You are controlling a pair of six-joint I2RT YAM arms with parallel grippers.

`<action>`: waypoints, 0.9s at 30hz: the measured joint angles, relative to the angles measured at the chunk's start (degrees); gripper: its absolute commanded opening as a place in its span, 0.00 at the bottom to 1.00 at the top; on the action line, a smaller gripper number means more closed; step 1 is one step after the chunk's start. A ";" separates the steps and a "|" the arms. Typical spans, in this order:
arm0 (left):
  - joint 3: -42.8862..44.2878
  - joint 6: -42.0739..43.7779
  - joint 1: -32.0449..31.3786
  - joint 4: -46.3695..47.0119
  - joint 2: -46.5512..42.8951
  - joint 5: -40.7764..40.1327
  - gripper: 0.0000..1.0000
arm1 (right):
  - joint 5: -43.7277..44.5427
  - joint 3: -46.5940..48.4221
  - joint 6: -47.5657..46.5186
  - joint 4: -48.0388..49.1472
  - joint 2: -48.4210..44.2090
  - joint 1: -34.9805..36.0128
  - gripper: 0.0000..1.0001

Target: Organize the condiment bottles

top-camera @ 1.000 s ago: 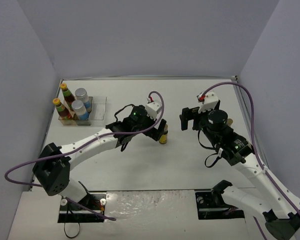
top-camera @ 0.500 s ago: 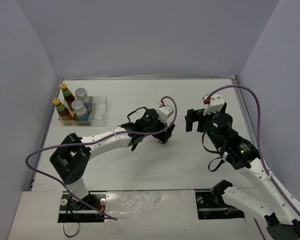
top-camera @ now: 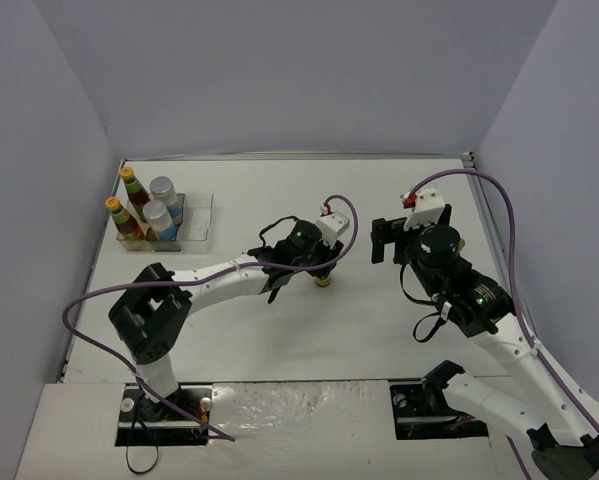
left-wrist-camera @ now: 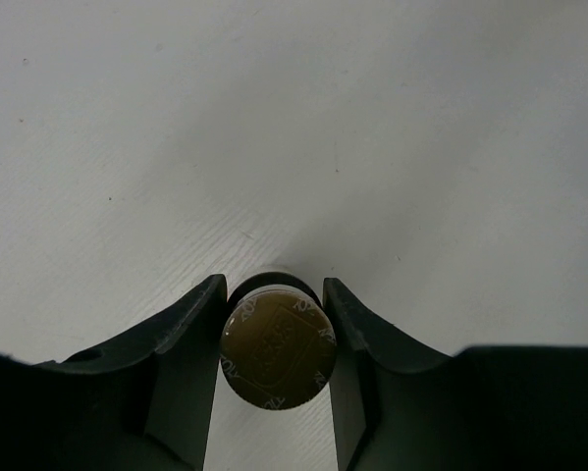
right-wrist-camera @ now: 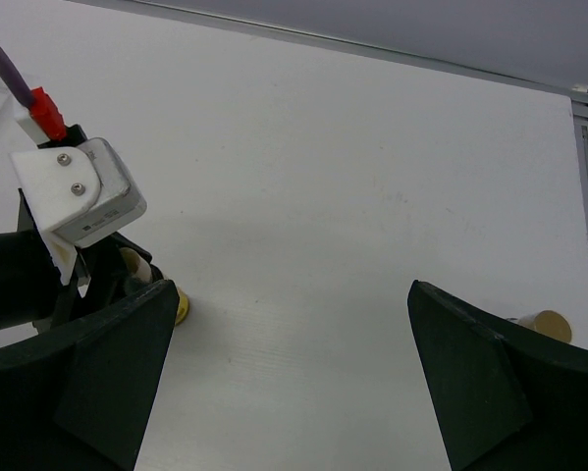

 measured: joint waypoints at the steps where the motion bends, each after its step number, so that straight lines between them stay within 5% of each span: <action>1: 0.00 0.00 0.09 -0.51 -0.30 -0.41 0.00 | 0.00 0.01 -0.12 0.01 0.31 0.00 1.00; 8: 0.04 -0.25 4.91 -6.37 -6.92 -3.66 0.00 | -0.01 0.19 -0.37 0.11 2.54 -0.01 1.00; 16: 4.55 -0.62 21.12 -11.51 -13.53 -8.17 0.00 | -1.39 0.54 -0.32 1.63 7.05 -0.12 1.00; 27: 9.71 -2.17 39.25 -12.57 -8.30 -9.77 0.00 | -5.26 0.63 0.14 3.92 10.44 -0.42 1.00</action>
